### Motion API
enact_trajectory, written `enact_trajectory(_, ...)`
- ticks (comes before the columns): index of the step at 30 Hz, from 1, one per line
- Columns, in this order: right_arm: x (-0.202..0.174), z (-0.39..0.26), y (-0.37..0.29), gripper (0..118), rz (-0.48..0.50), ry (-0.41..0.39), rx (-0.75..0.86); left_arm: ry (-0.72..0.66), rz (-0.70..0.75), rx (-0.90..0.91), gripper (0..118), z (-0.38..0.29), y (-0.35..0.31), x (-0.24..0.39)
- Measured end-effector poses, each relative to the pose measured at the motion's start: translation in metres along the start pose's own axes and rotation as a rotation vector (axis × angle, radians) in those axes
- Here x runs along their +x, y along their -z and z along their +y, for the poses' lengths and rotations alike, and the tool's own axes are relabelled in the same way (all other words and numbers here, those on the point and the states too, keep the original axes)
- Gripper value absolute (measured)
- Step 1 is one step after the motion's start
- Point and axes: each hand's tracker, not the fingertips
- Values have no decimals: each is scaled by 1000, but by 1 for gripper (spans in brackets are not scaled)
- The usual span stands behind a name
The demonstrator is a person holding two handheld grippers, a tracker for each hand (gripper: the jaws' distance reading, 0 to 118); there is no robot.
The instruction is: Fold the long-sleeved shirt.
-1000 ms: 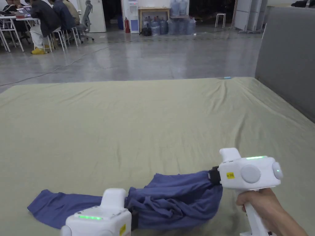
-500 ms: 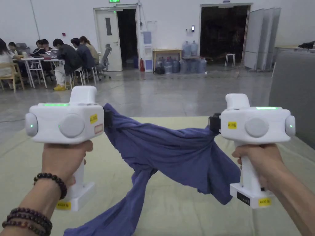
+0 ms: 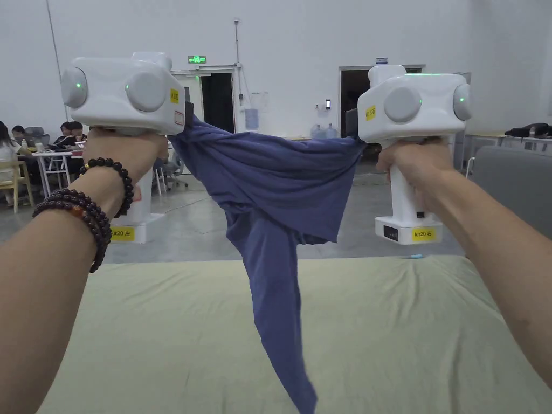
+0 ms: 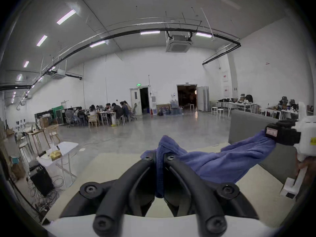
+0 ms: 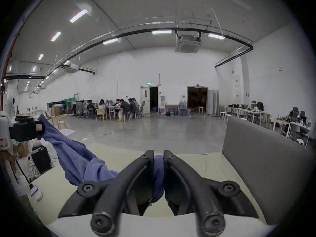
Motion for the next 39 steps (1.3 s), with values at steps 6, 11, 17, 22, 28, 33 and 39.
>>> enact_trajectory(6,20,-105,25,7,-9,37,-159,35,-40,-145,0,-92,26,20)
enact_trajectory(11,39,-233,44,7,-32,96,-362,37,-89,-299,0,-215,48,34)
enact_trajectory(17,47,-327,-16,7,-39,131,-404,-41,-138,-398,0,-322,14,35)
enact_trajectory(22,33,-407,-131,7,-75,177,-410,32,-236,-509,0,-408,-84,35)
enact_trajectory(28,20,-496,-239,7,-128,280,-651,10,-281,-721,0,-501,-176,27)
enact_trajectory(33,19,-529,-250,7,-155,267,-711,-65,-274,-738,0,-522,-205,13)
enact_trajectory(39,31,-475,-291,109,-155,313,-567,-47,-314,-623,118,-482,-226,1)
